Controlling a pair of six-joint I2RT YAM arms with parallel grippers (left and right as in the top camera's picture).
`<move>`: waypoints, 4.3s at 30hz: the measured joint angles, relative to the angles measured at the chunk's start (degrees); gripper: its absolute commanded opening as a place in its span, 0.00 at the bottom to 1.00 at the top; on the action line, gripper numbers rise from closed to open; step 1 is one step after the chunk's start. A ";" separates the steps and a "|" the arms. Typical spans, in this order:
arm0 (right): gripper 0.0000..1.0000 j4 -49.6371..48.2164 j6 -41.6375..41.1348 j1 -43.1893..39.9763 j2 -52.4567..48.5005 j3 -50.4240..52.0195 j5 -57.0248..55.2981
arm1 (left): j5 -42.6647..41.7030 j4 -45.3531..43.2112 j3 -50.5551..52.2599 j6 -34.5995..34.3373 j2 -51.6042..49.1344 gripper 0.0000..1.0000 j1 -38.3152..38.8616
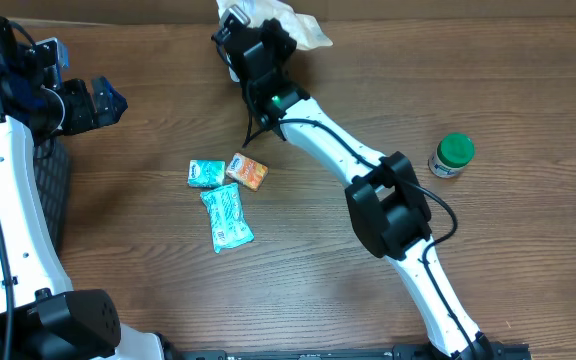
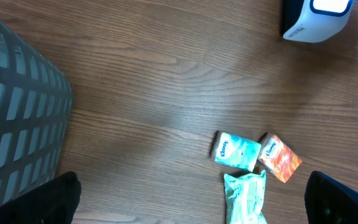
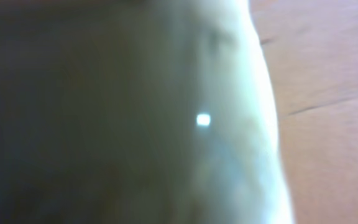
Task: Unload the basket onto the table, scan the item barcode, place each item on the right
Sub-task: 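Carry the snack bag to the scanner and hold it there, then carry the snack bag right and lower it beside the jar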
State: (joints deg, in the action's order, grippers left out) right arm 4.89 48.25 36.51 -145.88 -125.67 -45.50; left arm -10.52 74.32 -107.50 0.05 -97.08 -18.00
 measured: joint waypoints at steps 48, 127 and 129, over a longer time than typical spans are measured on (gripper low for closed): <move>0.04 40.37 -26.67 0.26 28.89 -0.22 6.47 | 0.00 0.00 0.00 0.00 -0.02 0.99 0.00; 0.66 59.69 -60.13 -41.94 43.01 42.80 22.93 | 0.00 0.00 0.00 0.00 -0.02 1.00 0.00; 0.71 59.41 -60.22 -41.94 43.01 42.80 23.89 | 0.00 0.00 0.00 0.00 -0.02 0.99 0.00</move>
State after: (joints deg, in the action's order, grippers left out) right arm 64.29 -11.97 -5.43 -102.87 -82.87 -21.61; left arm -10.52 74.32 -107.50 0.05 -97.10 -18.00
